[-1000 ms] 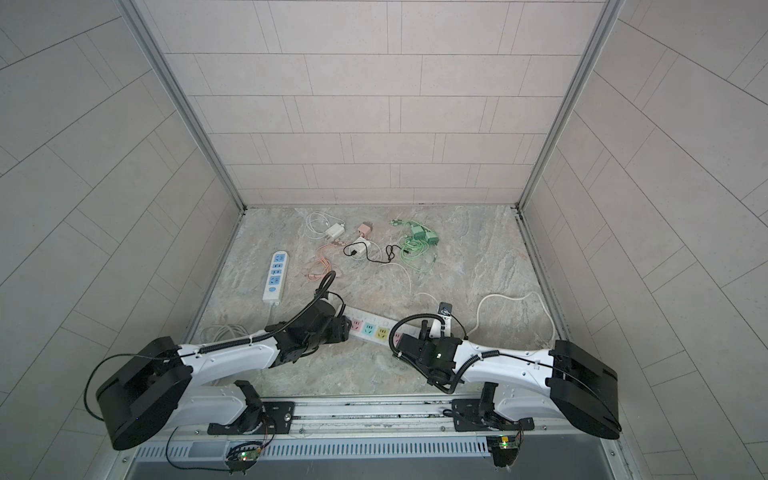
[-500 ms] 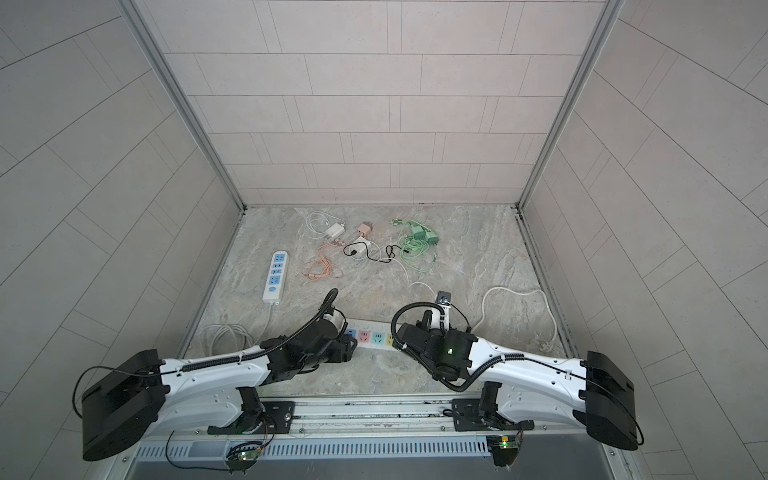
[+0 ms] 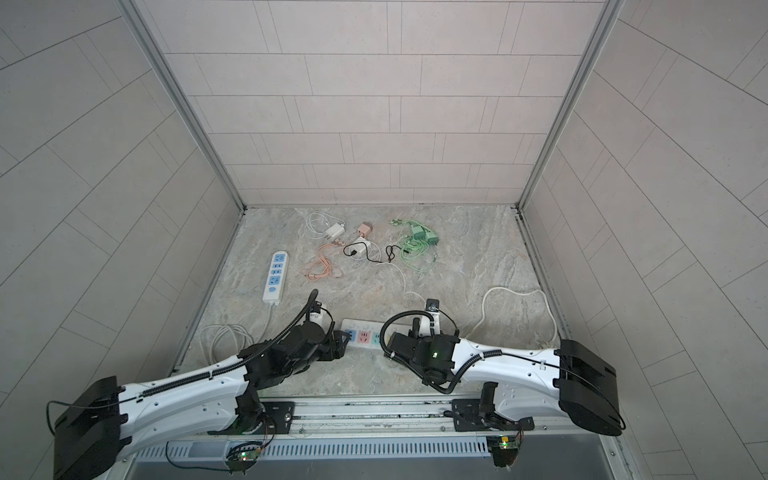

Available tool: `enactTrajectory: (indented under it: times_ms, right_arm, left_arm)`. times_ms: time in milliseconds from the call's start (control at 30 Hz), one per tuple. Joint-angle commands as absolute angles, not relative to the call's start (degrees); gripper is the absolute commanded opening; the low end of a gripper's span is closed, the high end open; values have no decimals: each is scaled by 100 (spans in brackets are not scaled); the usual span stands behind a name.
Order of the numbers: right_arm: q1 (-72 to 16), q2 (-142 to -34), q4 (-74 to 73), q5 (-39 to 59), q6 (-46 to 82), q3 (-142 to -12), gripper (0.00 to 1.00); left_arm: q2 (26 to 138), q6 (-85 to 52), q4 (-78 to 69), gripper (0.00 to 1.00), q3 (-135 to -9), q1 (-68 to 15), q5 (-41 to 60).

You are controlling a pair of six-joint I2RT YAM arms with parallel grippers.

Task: Insert the plug
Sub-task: 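Press the charger down into the socket with the right gripper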

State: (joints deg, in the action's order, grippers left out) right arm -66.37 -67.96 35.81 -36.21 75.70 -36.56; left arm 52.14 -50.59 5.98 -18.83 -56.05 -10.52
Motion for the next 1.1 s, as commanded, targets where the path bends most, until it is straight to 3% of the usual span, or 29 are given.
enactTrajectory:
  times_ms: [0,1067]
  right_arm:
    - [-6680,-6857,3603,-3841,7813,-3672,1]
    - [-6911,-7287,3482,-4260,7685,-3583,0]
  left_arm:
    - [4970,-5015,880,81,-1783,-5625,-1430]
    - [4826,-4904,958,82,-1817,-5630,-1540]
